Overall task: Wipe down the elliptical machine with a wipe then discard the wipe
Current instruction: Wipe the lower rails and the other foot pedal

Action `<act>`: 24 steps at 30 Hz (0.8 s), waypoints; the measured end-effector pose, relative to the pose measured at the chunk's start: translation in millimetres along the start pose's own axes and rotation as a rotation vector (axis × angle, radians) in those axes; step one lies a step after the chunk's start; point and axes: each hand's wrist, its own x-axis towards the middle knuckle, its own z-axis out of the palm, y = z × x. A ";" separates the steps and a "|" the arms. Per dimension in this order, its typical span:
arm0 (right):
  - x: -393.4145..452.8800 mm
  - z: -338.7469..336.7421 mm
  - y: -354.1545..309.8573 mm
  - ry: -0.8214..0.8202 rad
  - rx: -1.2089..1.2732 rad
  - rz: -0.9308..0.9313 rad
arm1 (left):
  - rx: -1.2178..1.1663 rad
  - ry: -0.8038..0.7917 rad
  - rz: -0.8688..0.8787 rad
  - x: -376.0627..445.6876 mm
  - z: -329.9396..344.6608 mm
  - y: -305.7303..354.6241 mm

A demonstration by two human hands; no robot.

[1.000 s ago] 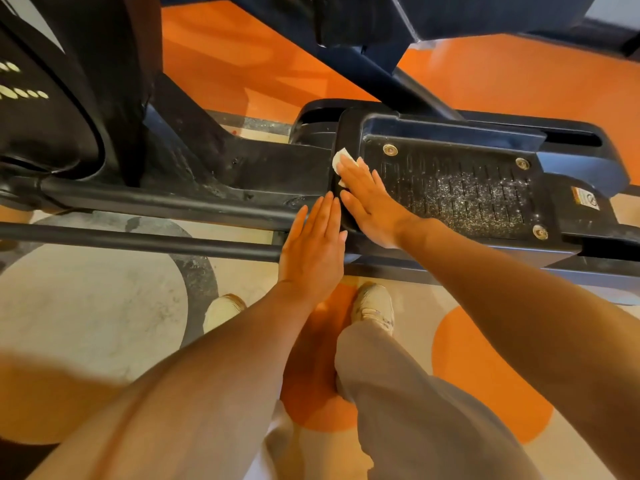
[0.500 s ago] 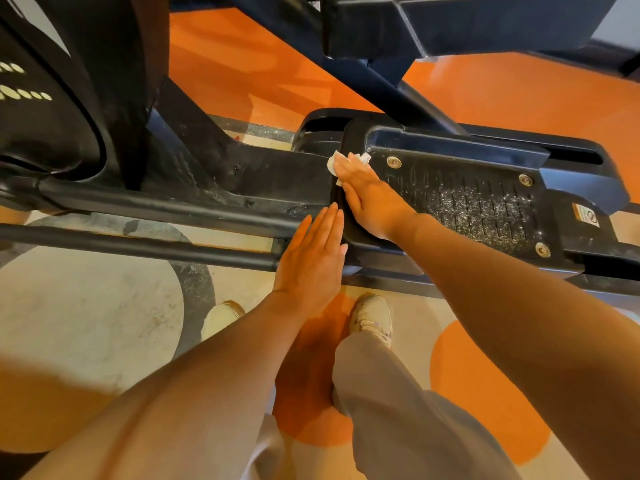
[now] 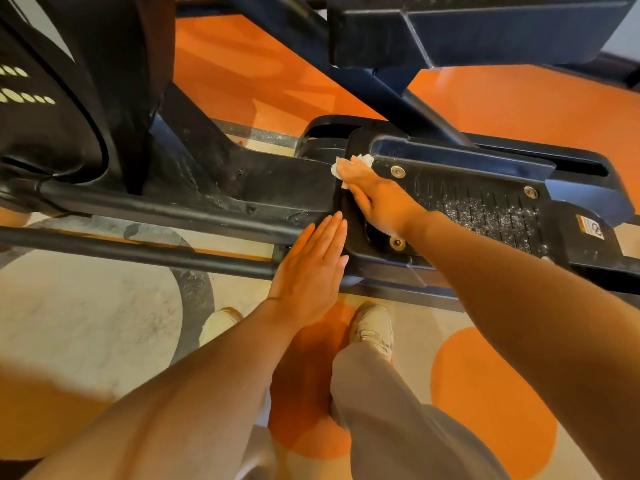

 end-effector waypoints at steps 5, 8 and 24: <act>16.4 4.1 1.2 0.045 0.075 0.094 | -0.003 0.017 0.011 3.2 1.6 0.4; 5.5 8.6 1.1 0.070 0.158 0.124 | 0.015 0.019 -0.008 4.0 2.6 3.1; 38.0 -12.3 3.8 -0.025 0.103 0.158 | -0.086 0.041 -0.125 21.7 8.2 27.1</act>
